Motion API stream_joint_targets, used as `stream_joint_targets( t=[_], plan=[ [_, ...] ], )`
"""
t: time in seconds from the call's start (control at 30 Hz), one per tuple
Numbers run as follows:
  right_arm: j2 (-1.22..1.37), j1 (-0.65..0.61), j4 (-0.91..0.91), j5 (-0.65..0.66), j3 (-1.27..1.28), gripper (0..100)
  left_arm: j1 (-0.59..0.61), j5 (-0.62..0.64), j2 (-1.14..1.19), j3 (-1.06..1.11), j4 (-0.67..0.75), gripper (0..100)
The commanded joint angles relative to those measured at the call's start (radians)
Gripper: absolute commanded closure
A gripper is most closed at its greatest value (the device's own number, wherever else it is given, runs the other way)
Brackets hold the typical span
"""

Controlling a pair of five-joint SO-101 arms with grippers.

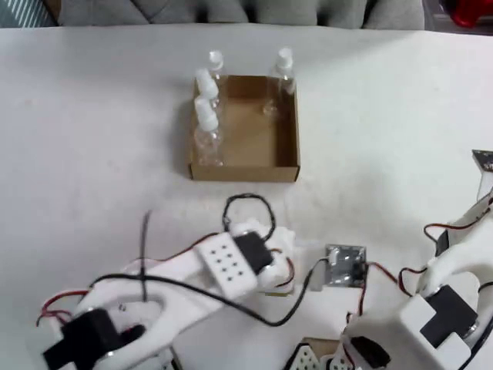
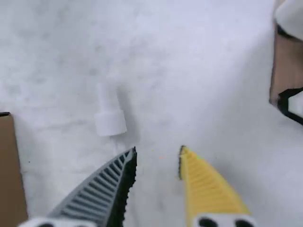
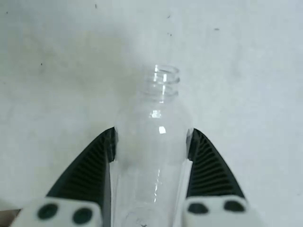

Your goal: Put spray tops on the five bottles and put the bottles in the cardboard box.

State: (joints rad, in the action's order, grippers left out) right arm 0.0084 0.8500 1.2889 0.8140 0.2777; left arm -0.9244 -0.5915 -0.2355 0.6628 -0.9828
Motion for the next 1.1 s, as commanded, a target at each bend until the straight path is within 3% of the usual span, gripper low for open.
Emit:
stream_joint_targets(
  t=[0.0, 0.63, 1.07],
  plan=[
    [-0.044, 0.001, -0.064, 0.014, 0.028, 98.1, -0.01, -0.011, 0.101, -0.158, 0.026, 78],
    [-0.044, 0.061, -0.191, 0.017, 0.049, 98.1, 0.131, -0.012, 0.475, -0.463, 0.028, 78],
    [-0.044, 0.059, -0.188, 0.06, 0.051, 98.1, 0.156, -0.011, 0.572, -0.479, 0.075, 78]
  ],
)
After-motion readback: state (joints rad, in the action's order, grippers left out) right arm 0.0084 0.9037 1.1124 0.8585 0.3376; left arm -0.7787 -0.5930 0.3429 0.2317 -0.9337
